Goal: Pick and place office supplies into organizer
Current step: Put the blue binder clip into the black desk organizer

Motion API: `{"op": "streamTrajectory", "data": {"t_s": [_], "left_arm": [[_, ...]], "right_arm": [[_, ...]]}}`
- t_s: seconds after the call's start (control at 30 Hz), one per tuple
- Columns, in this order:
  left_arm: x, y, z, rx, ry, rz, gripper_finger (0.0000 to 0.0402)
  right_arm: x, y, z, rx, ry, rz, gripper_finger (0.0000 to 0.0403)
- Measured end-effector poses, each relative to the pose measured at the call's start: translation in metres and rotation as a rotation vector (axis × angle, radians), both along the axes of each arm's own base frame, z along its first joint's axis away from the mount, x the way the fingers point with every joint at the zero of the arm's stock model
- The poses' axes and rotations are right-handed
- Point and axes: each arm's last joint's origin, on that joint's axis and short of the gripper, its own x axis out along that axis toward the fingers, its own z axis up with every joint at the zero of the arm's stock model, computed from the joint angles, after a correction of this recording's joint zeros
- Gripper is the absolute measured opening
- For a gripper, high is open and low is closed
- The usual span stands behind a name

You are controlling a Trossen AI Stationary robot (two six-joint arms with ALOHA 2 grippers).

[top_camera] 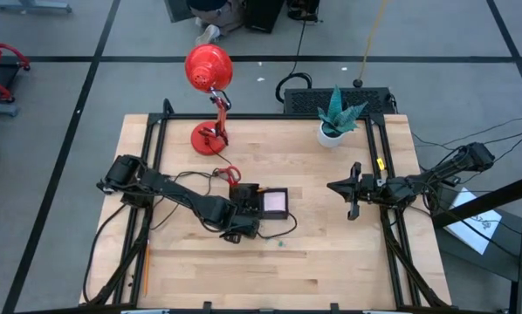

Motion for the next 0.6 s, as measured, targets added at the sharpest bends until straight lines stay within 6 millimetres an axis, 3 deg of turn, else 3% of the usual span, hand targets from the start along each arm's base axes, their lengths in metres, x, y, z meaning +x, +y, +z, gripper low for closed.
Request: {"op": "streamTrajectory", "data": {"t_s": [0.17,0.33,0.43,0.6], "left_arm": [[0.001,-0.027,0.015,-0.037,-0.006,-0.178,0.0177],[-0.007,-0.05,0.015,-0.133,0.078,-0.472,0.016],[-0.008,-0.055,0.015,-0.137,0.075,-0.545,0.0152],[0.004,-0.049,0.014,-0.147,0.008,-0.524,0.0135]], "right_arm": [[0.0,0.0,0.0,-0.001,0.0,0.0,0.0],[0.0,0.0,0.0,0.003,-0.001,0.0,0.0],[0.0,0.0,0.0,0.003,0.0,0.0,0.0],[0.0,0.0,0.0,0.005,-0.001,0.0,0.0]]}}
